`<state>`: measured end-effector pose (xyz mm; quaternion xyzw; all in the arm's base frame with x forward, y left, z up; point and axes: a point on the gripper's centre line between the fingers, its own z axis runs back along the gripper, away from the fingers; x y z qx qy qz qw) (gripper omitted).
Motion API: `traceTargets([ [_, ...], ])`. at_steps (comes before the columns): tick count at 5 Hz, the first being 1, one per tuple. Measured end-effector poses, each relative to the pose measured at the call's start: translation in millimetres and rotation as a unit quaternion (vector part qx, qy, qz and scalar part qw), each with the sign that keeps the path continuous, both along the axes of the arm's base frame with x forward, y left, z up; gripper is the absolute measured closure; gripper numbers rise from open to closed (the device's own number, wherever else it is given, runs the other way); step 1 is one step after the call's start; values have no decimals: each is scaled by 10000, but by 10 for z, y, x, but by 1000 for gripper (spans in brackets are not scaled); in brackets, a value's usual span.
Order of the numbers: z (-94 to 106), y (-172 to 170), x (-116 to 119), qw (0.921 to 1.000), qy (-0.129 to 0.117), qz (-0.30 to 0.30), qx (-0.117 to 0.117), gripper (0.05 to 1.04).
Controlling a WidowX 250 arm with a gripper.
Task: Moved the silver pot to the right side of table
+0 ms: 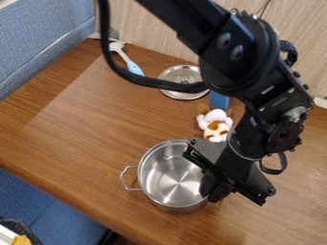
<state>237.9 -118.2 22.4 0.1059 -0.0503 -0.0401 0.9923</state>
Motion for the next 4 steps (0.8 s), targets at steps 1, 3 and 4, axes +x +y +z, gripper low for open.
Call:
traceTargets([
  [1, -21, 24, 8, 9999, 19, 109, 98, 862],
  [3, -6, 17, 32, 9996, -117, 263, 54, 287],
  [4, 167, 40, 61, 9986, -253, 402, -237, 78],
])
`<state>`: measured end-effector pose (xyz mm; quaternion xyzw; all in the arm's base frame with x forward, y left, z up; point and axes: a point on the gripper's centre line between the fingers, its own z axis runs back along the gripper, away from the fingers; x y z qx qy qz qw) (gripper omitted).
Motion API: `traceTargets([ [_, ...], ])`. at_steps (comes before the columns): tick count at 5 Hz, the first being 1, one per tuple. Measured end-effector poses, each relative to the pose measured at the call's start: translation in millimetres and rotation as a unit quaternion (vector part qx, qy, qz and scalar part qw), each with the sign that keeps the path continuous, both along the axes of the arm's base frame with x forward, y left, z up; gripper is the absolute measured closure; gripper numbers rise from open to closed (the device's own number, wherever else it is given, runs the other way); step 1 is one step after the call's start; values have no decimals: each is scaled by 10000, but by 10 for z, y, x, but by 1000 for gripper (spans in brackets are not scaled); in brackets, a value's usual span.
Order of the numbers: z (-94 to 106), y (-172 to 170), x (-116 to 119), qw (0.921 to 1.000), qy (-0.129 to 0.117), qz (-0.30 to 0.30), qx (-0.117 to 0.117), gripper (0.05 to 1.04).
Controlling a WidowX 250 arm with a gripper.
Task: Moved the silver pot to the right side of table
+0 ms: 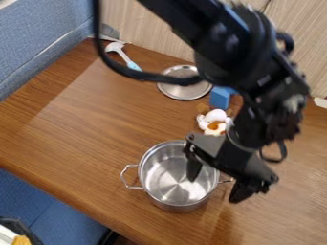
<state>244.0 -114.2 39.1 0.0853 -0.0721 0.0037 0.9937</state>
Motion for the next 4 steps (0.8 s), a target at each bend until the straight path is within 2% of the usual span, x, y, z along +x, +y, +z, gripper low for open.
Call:
traceTargets([
  [1, 280, 49, 16, 9991, -209, 182, -324, 77],
  [2, 662, 214, 51, 9927, -665, 705, -712, 83],
  [3, 799, 367, 42, 9765, -1151, 1429, -1133, 83],
  [4, 804, 371, 46, 9751, -1176, 1479, -1163, 83],
])
